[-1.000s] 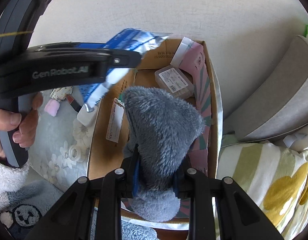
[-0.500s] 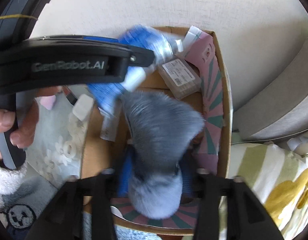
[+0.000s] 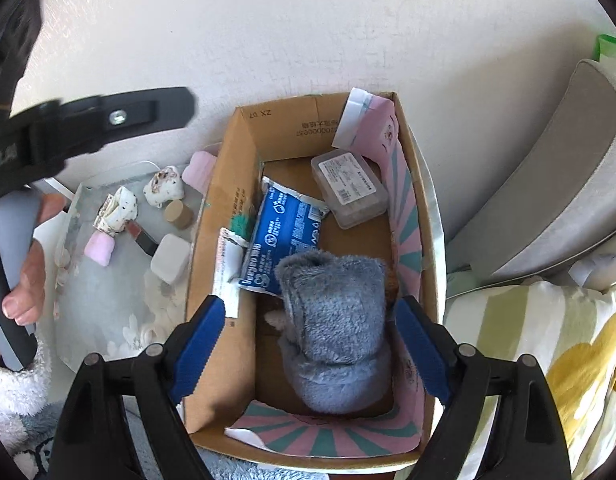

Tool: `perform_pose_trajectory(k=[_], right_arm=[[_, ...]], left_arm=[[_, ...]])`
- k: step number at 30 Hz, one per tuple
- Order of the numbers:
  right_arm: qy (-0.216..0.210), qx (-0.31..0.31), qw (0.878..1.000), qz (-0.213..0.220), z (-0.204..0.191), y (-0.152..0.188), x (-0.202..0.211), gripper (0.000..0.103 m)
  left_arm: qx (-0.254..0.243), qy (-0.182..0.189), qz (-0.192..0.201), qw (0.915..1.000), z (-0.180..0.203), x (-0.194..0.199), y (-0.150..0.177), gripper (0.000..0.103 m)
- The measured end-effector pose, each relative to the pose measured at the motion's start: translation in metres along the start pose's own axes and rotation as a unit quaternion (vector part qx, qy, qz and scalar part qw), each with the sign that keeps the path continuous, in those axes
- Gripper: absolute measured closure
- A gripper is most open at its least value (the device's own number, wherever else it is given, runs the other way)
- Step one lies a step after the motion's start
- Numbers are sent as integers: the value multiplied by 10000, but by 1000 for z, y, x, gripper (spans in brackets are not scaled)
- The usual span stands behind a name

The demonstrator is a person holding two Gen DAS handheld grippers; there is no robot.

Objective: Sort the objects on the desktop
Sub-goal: 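Carry wipe pack and grey sock into the cardboard box and release both, then withdraw both grippers back over the floral cloth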

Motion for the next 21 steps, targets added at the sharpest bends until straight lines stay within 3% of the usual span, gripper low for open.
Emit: perform_pose_trajectory(k=[10,21], right_arm=[[330,546,9975,304,-43,-9,21,18],[150,990,9942,391,-112,-12,23,18]], left_arm=[[132,-164,367,9991,-39,53,16,0],[586,-376,633,9956,-111,102,51,0]])
Point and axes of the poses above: each gripper's, at about its wrist camera, not at the fingertips, and x roughly against the way its jaws point, z to its right, y to its underside, the point moved 9 cm from there along -x, roughly the way its jaws point, and after that the axes turned 4 degrees about -z, right-handed, at the moved point
